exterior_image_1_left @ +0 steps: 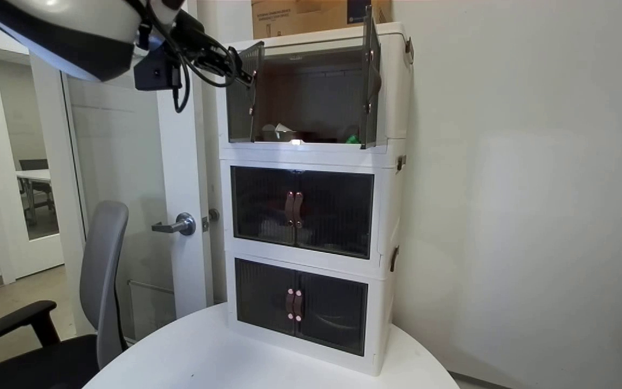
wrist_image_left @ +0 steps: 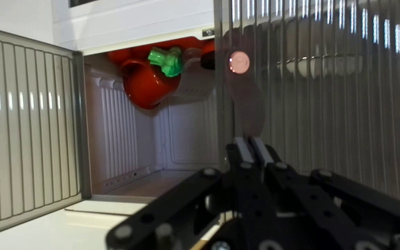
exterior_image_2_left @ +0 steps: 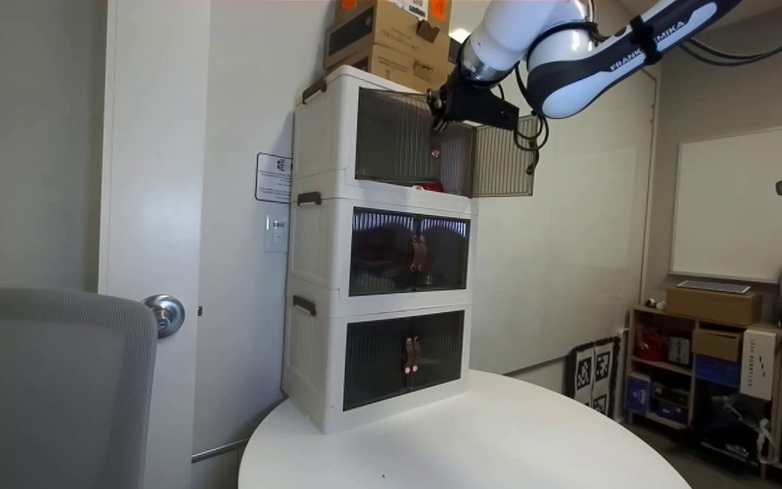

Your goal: Close the open doors of the cabinet

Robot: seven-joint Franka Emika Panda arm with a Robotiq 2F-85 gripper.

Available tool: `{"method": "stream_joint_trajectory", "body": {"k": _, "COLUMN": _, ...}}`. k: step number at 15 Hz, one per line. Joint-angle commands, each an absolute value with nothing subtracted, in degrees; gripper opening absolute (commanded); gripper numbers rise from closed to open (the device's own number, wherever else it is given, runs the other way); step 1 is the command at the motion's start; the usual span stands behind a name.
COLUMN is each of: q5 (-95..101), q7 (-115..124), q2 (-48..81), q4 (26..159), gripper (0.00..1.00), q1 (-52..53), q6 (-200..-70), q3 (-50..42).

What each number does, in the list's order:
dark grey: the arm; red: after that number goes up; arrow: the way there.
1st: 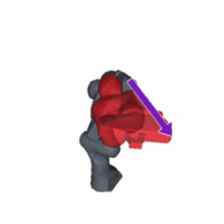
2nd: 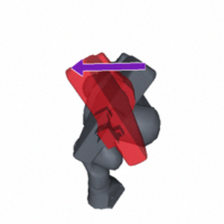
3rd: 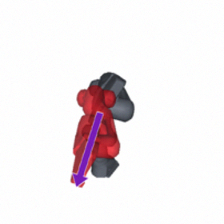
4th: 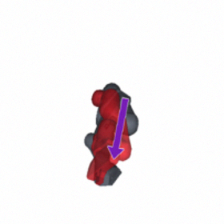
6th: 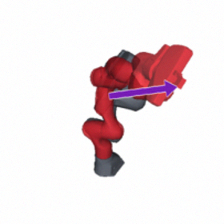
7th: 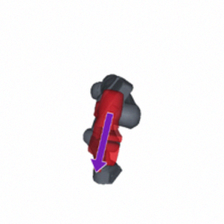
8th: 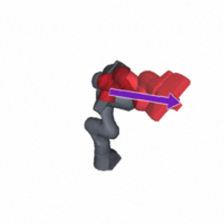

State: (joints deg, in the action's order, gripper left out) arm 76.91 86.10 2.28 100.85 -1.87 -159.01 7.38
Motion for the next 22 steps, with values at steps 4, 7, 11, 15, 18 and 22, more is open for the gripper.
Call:
{"method": "stream_joint_trajectory", "body": {"k": 4, "q5": 106.18, "q7": 107.95, "q2": 10.93, "q4": 88.97, "gripper": 0.01, "q1": 1.48, "q6": -154.22, "q3": 8.01}}
{"method": "stream_joint_trajectory", "body": {"k": 7, "q5": 117.9, "q7": 116.96, "q2": 13.43, "q4": 87.83, "gripper": 0.01, "q1": 1.6, "q6": -151.27, "q3": 8.59}}
{"method": "stream_joint_trajectory", "body": {"k": 11, "q5": 129.35, "q7": 125.35, "q2": 15.95, "q4": 86.07, "gripper": 0.01, "q1": 1.32, "q6": -149.07, "q3": 8.82}}
{"method": "stream_joint_trajectory", "body": {"k": 15, "q5": 136.72, "q7": 131.8, "q2": 17.59, "q4": 84.98, "gripper": 0.01, "q1": 0.66, "q6": -148.33, "q3": 8.83}}
{"method": "stream_joint_trajectory", "body": {"k": 18, "q5": 139.07, "q7": 134.93, "q2": 18.37, "q4": 84.31, "gripper": 0.28, "q1": 0.14, "q6": -148.76, "q3": 8.8}}
{"method": "stream_joint_trajectory", "body": {"k": 22, "q5": 140.85, "q7": 137.06, "q2": 19.79, "q4": 82.14, "gripper": 0.58, "q1": 0.05, "q6": -149.34, "q3": 9.31}}
